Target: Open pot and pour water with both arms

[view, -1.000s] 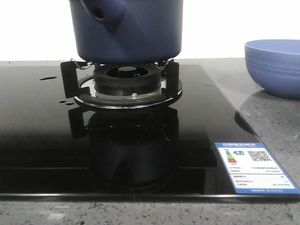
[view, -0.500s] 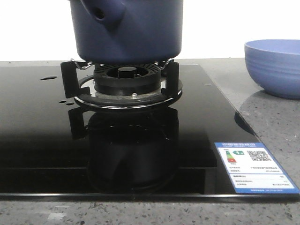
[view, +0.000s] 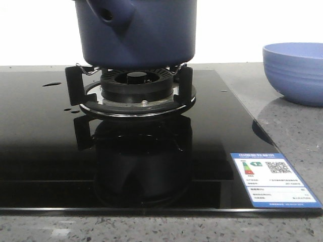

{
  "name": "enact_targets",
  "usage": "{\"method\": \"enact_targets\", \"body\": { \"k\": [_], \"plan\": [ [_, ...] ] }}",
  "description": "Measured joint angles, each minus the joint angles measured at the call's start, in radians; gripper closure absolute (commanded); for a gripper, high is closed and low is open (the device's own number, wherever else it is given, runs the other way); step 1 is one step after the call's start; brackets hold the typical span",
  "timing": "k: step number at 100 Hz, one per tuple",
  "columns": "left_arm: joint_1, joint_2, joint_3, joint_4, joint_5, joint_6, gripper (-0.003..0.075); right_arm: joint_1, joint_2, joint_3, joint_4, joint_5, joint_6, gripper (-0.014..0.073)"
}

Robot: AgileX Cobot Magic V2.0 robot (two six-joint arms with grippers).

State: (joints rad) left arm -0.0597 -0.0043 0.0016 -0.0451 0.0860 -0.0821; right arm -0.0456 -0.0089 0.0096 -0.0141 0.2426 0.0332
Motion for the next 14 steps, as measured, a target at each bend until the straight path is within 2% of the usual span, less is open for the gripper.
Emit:
{"method": "enact_targets", "body": {
  "k": [14],
  "plan": [
    [0.000, 0.000, 0.000, 0.000, 0.000, 0.000, 0.0739, 0.000, 0.000, 0.000, 0.000, 0.000, 0.000, 0.0660]
  ]
}}
